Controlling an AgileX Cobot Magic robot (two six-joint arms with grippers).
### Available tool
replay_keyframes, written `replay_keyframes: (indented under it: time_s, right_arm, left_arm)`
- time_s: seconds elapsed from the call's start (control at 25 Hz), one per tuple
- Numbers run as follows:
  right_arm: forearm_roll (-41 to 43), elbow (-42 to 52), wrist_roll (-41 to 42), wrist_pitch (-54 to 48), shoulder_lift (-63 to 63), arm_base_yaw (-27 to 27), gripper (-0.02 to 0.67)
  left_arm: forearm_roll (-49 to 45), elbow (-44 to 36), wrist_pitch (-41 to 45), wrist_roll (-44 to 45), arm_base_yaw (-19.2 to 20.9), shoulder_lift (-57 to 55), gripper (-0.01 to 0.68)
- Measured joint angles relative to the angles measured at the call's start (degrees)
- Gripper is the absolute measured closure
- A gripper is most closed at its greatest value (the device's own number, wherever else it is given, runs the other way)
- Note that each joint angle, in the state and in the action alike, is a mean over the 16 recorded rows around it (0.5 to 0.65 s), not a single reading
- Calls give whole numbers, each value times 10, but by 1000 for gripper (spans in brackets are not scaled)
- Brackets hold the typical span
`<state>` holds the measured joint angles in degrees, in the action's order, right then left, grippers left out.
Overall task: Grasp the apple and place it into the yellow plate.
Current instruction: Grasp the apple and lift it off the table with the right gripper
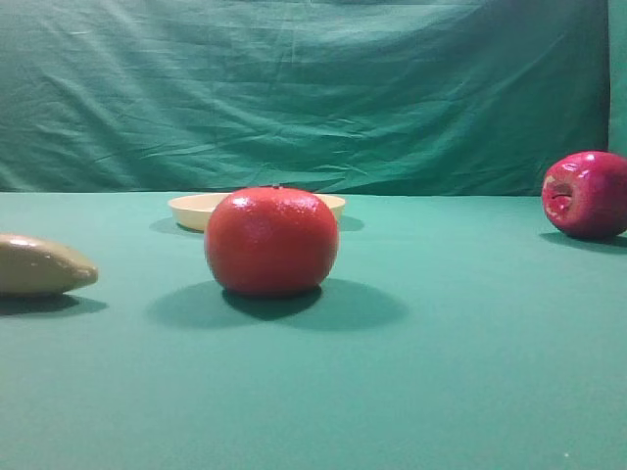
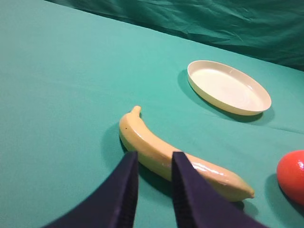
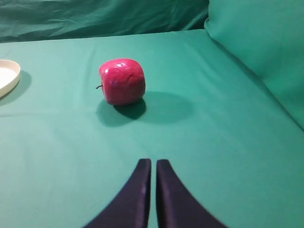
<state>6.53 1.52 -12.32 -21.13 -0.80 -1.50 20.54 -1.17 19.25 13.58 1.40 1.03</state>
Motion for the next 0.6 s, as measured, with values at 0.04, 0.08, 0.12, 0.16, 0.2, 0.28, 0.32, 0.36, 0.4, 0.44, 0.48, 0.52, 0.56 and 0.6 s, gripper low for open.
replay_keyframes:
  time_s: [0.04, 0.08, 0.12, 0.16, 0.2, 0.28, 0.32, 0.36, 0.4, 0.44, 0.48, 0.52, 0.56, 0.6]
  right_arm:
    - [0, 0, 0, 0, 0, 0, 649]
    - [0, 0, 0, 0, 0, 0, 649]
    - [0, 0, 0, 0, 0, 0, 649]
    - [0, 0, 0, 0, 0, 0, 649]
    - [0, 0, 0, 0, 0, 0, 649]
    - [0, 0, 0, 0, 0, 0, 649]
    - [0, 0, 0, 0, 0, 0, 649]
    - [0, 0, 0, 0, 0, 0, 649]
    - [0, 0, 0, 0, 0, 0, 649]
    - [0, 0, 0, 0, 0, 0, 649]
    - [0, 0, 0, 0, 0, 0, 649]
    - [0, 0, 0, 0, 0, 0, 649]
    - [0, 0, 0, 0, 0, 0, 649]
    - [0, 0, 0, 0, 0, 0, 649]
  left_arm:
    - [0, 0, 0, 0, 0, 0, 516]
    - [0, 0, 0, 0, 0, 0, 516]
    - [0, 0, 0, 0, 0, 0, 516]
    - [0, 0, 0, 0, 0, 0, 516]
    - [0, 0, 0, 0, 0, 0, 516]
    - [0, 0, 0, 0, 0, 0, 516]
    - [0, 0, 0, 0, 0, 0, 516]
    - [0, 0, 0, 0, 0, 0, 516]
    - [0, 0, 0, 0, 0, 0, 516]
    - [0, 0, 0, 0, 0, 0, 516]
    - [0, 0, 0, 0, 0, 0, 516]
    - [0, 0, 0, 0, 0, 0, 516]
    - [0, 0, 0, 0, 0, 0, 516]
    - [0, 0, 0, 0, 0, 0, 516]
